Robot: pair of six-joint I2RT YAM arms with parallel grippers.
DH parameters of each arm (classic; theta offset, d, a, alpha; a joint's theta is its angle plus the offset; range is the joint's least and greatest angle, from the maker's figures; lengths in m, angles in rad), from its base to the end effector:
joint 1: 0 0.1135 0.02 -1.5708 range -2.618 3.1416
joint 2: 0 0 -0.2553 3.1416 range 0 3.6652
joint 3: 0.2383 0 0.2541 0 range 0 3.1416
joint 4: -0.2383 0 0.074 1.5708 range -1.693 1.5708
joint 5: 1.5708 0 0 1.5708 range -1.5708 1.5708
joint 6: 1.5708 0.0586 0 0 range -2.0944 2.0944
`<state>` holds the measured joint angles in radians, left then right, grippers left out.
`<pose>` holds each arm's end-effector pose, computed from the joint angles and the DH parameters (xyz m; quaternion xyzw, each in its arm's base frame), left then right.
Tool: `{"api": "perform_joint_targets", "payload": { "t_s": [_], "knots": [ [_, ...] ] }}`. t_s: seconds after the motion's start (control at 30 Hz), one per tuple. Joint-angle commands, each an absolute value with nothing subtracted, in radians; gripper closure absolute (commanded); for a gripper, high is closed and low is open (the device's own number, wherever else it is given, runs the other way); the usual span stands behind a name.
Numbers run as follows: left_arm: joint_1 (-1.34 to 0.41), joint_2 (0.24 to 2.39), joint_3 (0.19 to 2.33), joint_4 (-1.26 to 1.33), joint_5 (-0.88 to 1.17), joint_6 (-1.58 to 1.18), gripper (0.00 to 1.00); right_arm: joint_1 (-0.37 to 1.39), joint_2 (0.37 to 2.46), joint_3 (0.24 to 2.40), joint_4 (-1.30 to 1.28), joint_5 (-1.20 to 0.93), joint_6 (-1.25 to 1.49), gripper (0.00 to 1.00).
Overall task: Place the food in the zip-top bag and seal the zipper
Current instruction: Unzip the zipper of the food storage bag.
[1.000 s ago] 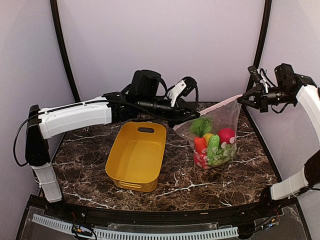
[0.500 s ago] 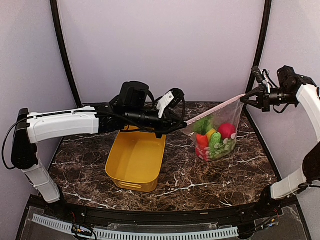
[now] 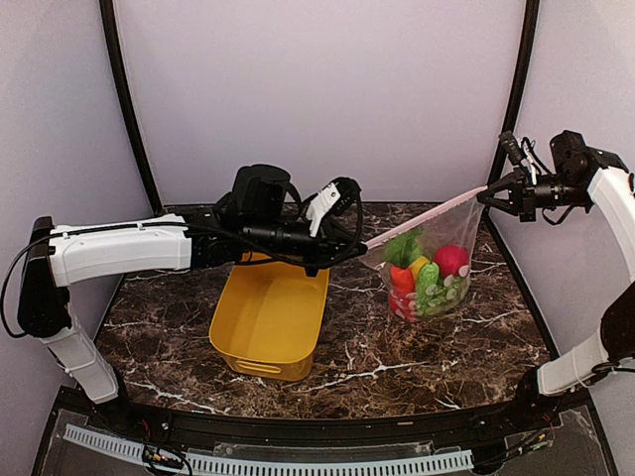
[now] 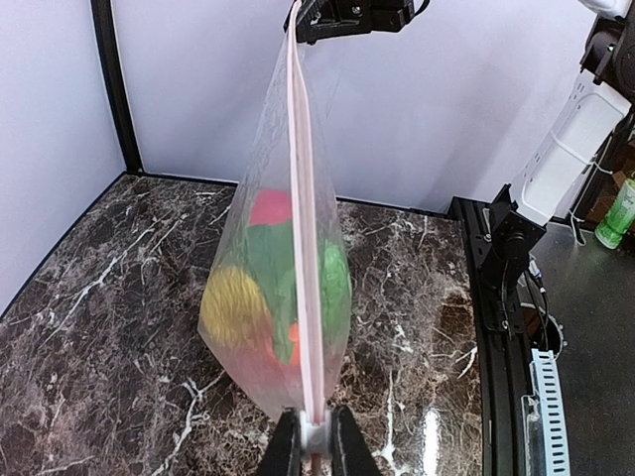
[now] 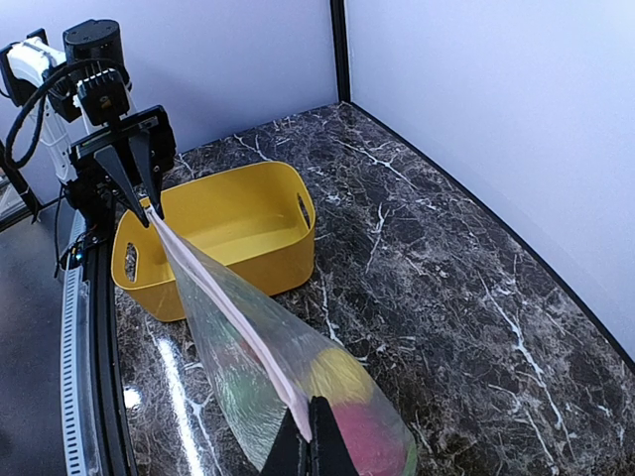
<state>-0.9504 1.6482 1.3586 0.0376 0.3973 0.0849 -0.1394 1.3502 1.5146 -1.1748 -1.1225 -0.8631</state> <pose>0.2243 -0.3529 0.3231 0.4885 0.6135 -0.3935 0.4798 0.2556 0.0175 0.3780 -0.4257 0.7088 0.3361 0.4511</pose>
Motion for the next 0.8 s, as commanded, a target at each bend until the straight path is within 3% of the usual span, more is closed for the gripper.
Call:
{"api": "perform_joint_targets", "payload": {
  "t_s": [0.0, 0.07, 0.2, 0.43, 0.6, 0.77],
  "knots": [
    [-0.93, 1.669, 1.395, -0.036, 0.381, 0.08, 0.98, -0.173, 1.367, 1.526, -1.075, -1.122, -0.862, 1.0],
    [-0.931, 1.704, 1.44, -0.025, 0.377, 0.088, 0.97, -0.168, 1.379, 1.535, -1.074, -1.125, -0.859, 0.98],
    [-0.93, 1.757, 1.527, -0.017, 0.385, 0.099, 0.95, -0.166, 1.385, 1.552, -1.081, -1.134, -0.865, 0.71],
    [-0.931, 1.782, 1.56, 0.011, 0.385, 0.085, 0.96, -0.14, 1.376, 1.568, -1.118, -1.09, -0.888, 0.52],
    [-0.931, 1.78, 1.568, 0.075, 0.416, 0.046, 0.96, 0.114, 1.318, 1.6, -1.145, -0.876, -0.862, 0.37],
    [-0.932, 1.793, 1.592, 0.083, 0.455, 0.009, 0.96, 0.363, 1.336, 1.662, -1.206, -0.791, -0.765, 0.32]
  ]
}}
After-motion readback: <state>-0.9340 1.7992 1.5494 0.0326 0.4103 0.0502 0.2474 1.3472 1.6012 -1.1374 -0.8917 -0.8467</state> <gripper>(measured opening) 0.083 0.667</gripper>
